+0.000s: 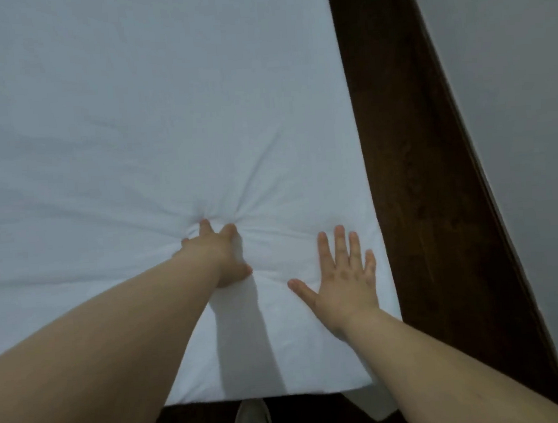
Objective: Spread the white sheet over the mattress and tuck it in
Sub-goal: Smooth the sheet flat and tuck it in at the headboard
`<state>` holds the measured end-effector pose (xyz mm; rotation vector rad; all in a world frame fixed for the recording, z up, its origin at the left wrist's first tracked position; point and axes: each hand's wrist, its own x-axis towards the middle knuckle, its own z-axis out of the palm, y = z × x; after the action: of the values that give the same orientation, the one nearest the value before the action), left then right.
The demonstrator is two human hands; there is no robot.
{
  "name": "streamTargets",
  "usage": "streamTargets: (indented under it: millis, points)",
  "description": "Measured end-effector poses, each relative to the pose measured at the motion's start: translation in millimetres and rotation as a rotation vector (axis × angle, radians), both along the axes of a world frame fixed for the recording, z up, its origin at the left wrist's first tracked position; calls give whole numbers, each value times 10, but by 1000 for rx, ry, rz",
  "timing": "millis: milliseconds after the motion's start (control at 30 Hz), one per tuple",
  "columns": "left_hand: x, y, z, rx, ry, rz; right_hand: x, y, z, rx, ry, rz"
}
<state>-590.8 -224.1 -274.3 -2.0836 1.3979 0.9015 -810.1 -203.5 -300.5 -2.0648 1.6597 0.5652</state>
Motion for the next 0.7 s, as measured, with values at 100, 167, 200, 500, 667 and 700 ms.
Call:
streamTargets:
  millis: [100, 167, 200, 500, 667, 700]
  points:
    - [-18, -145, 231, 144, 18, 15, 13, -172, 243, 155, 43, -21]
    - [-55, -219, 420, 268, 1, 25, -26, -412, 397, 228, 104, -10]
    - [-113, -281, 548, 311, -14, 31, -60, -575, 485, 251, 138, 5]
    - [-935, -1094, 1256, 2, -14, 358, -909, -2127, 1444, 317, -87, 275]
    - [-1166, -1407, 1319, 37, 11, 453, -877, -2594, 1451, 315, -117, 335]
    - [-1060, -1462, 1273, -4, -4, 517, -684, -2708, 1394, 305, -145, 398]
